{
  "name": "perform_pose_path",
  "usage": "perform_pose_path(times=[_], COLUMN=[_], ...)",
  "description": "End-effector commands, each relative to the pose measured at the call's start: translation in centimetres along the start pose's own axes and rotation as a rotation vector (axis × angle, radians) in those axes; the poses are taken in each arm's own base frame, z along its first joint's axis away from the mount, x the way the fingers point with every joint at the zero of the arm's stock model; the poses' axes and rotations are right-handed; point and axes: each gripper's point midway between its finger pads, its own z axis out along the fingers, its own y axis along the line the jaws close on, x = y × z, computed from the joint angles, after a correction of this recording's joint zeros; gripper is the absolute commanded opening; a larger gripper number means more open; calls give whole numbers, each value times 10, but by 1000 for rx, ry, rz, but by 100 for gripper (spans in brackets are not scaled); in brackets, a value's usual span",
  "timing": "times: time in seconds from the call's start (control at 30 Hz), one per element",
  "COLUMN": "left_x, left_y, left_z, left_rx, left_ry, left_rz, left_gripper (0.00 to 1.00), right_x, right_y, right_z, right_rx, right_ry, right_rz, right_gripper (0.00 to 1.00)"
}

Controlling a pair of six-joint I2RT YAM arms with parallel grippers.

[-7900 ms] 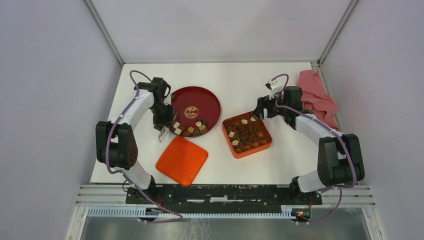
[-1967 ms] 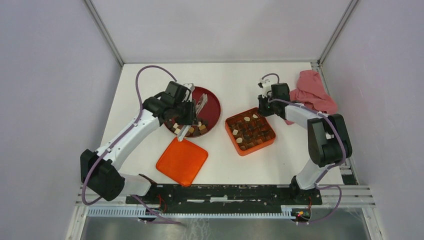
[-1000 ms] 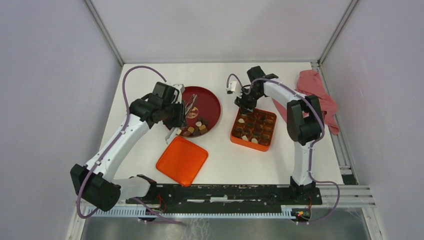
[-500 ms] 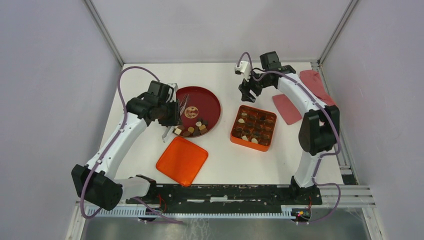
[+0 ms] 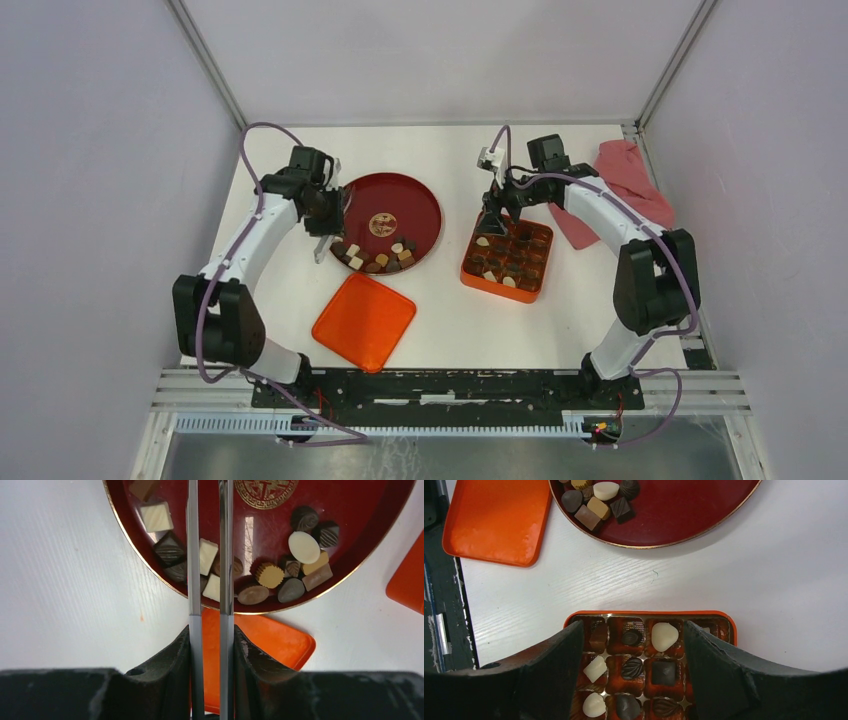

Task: Pack the chocolate
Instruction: Pick up the fake chocolate from the plate.

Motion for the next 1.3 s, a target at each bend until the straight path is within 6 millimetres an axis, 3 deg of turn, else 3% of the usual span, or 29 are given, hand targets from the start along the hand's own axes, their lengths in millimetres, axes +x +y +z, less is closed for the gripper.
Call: perform_pose_path(times=[0.0, 0.23, 0.77, 1.03, 1.27], left_x=[-34, -28, -43, -46, -48], left_y=[12, 30, 49, 52, 41], left_z=[0, 17, 36, 41, 28], left_rx=[-12, -41, -102, -105, -53], left_ry=[-80, -5, 44, 73, 44], left_rz=[97, 137, 169, 160, 172], left_gripper=[21, 26, 28, 31, 35], right_x=[-28, -22, -15, -11, -9], right_y=[0, -8, -12, -15, -16], right_z=[-17, -25, -22, -20, -19], right_rx=[16, 34, 37, 44, 45], right_ry=[-119, -144, -138, -126, -122], right_rz=[-40, 2, 32, 42, 46], right_gripper=[78, 78, 78, 78, 78])
